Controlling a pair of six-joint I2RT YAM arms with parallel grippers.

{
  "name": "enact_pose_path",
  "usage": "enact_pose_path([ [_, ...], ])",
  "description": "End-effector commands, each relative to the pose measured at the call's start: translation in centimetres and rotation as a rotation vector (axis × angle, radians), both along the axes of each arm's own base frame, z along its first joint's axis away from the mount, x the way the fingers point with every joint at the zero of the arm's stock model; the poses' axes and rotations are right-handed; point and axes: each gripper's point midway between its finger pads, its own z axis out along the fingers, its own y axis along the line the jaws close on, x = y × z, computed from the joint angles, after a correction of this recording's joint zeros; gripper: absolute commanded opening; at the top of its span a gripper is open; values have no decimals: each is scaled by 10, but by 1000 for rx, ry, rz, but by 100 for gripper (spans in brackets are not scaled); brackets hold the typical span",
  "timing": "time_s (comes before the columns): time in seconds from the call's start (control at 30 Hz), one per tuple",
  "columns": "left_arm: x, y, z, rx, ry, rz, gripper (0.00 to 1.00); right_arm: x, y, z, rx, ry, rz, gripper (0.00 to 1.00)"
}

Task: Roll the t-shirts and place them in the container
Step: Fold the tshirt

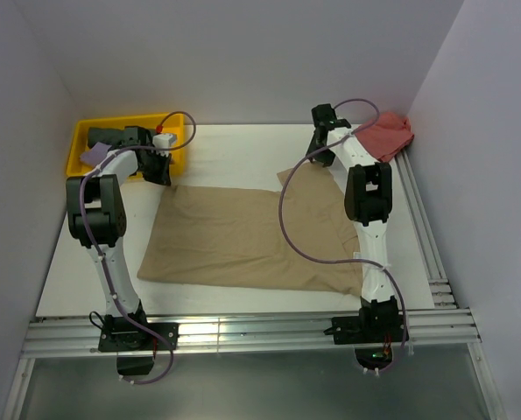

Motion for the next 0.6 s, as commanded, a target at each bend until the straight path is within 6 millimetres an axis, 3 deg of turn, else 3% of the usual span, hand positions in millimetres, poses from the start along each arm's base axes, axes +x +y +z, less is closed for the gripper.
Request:
enact_pose_path([
  [0.0,13,-5,37,-3,-82,-10,0,0,-14,4,-37,13,-7,52],
  [0.27,13,-10,38,-1,-81,-16,0,-1,-12,0,-32,35,2,44],
  [0.33,13,-11,38,1,-80,-17,0,0,-11,1,-30,33,6,34],
  [0.43,14,-11,39,4,-82,-18,0,0,-10,0,-27,38,15,27],
  [0.47,14,-12,39,4,-84,-20,0,0,-10,0,-27,38,15,17],
  [0.57,14,-11,40,6,-86,-17,0,1,-10,3,-26,22,12,3],
])
